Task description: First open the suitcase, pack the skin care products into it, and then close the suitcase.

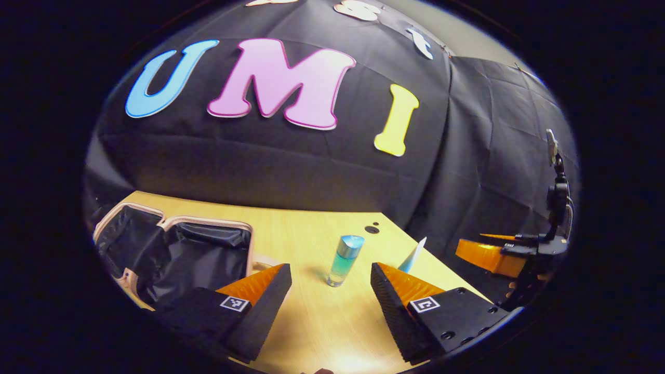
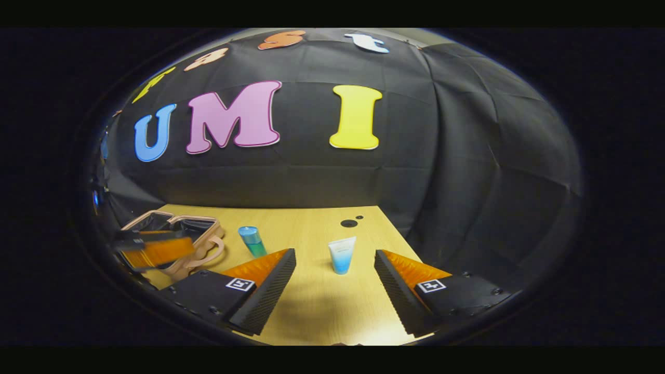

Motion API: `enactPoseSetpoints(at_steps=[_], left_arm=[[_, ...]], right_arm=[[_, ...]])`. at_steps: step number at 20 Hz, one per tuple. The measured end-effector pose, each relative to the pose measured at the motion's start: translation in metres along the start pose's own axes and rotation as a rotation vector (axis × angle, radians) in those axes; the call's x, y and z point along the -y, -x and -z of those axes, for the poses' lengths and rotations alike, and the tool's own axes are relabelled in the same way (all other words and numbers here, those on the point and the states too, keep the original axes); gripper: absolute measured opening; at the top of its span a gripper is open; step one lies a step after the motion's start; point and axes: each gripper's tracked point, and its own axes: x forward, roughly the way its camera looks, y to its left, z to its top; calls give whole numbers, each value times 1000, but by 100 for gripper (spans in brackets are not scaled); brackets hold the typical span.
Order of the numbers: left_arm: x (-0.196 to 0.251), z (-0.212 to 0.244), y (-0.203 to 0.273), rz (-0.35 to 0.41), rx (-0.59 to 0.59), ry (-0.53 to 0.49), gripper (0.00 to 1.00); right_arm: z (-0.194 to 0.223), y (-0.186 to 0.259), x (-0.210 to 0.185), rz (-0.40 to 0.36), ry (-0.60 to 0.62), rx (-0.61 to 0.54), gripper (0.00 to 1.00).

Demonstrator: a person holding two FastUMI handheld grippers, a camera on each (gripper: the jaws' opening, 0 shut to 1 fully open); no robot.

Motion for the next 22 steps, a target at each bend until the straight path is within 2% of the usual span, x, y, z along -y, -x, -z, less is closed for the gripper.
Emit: enactPoseSetpoints(at_steps=[2, 4, 6, 10, 15, 16, 17, 19, 21, 22], left_arm=[[11, 18, -34, 1, -25, -34, 96], [4, 42, -66, -36, -93, -44, 96], [-4, 58, -98, -60, -122, -52, 96], [-3, 67, -141, -47, -139, -104, 96], [2, 72, -172, -47, -153, -72, 95], [1, 71, -175, -61, -153, -75, 89], [-2, 73, -177, -80, -163, -76, 85], [-6, 70, -183, -106, -159, -77, 76], [-8, 71, -185, -114, -161, -77, 56], [-8, 70, -183, -111, -164, -78, 51]], right_arm=[[12, -8, 10, 12, -10, -6, 97], [25, -17, 17, 22, -13, -4, 100], [41, -33, 20, 29, -3, -19, 97], [56, -60, 16, 23, -26, -43, 98], [78, -93, 10, 26, -72, -97, 94], [79, -100, 10, 29, -79, -97, 98], [81, -107, 11, 37, -74, -95, 94], [87, -119, 10, 48, -70, -103, 97], [93, -130, 7, 55, -69, -114, 98], [95, -135, 9, 71, -50, -106, 98]])
